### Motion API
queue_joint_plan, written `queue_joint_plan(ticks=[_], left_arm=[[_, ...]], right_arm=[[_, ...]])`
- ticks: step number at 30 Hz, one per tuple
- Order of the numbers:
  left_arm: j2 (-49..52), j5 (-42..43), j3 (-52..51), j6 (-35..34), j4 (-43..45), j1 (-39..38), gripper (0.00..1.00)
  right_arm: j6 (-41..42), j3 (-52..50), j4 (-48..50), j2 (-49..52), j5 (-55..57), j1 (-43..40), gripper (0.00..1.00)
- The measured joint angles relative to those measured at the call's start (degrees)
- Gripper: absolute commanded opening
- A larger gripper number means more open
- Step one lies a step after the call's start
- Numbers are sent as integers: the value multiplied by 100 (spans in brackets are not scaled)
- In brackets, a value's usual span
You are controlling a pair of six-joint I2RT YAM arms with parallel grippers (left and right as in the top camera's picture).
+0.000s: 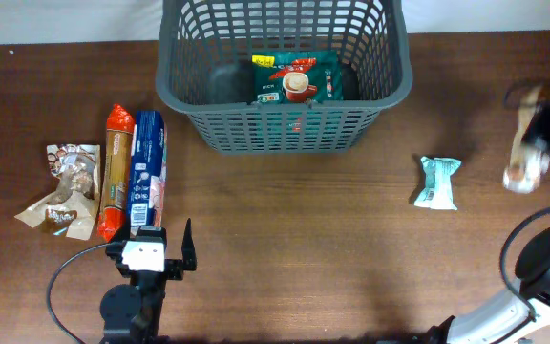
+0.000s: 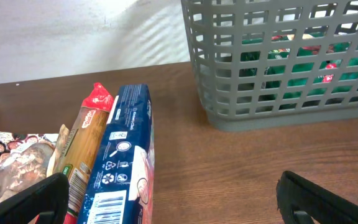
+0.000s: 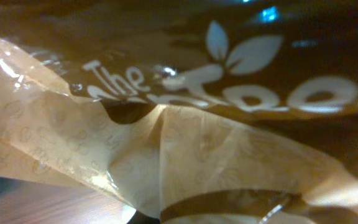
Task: Pack container
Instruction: 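Carry the Pantree bag into the basket and release it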
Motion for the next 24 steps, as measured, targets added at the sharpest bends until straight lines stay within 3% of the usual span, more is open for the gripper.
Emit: queue_joint_plan(ticks=[5,11,19,24], left_arm=[[0,0,0,0,2,0,99],[0,0,0,2,2,0,99],[0,0,0,2,4,-2,99],[0,0,0,2,4,-2,99]], right_arm=[[-448,1919,-697,-33,-702,879,3],[-1650,3729,-879,-83,-1095,3088,4],[-3565,3969,-557,-129,-688,5189,4],[-4175,3982,317,278,-267,5687,4]])
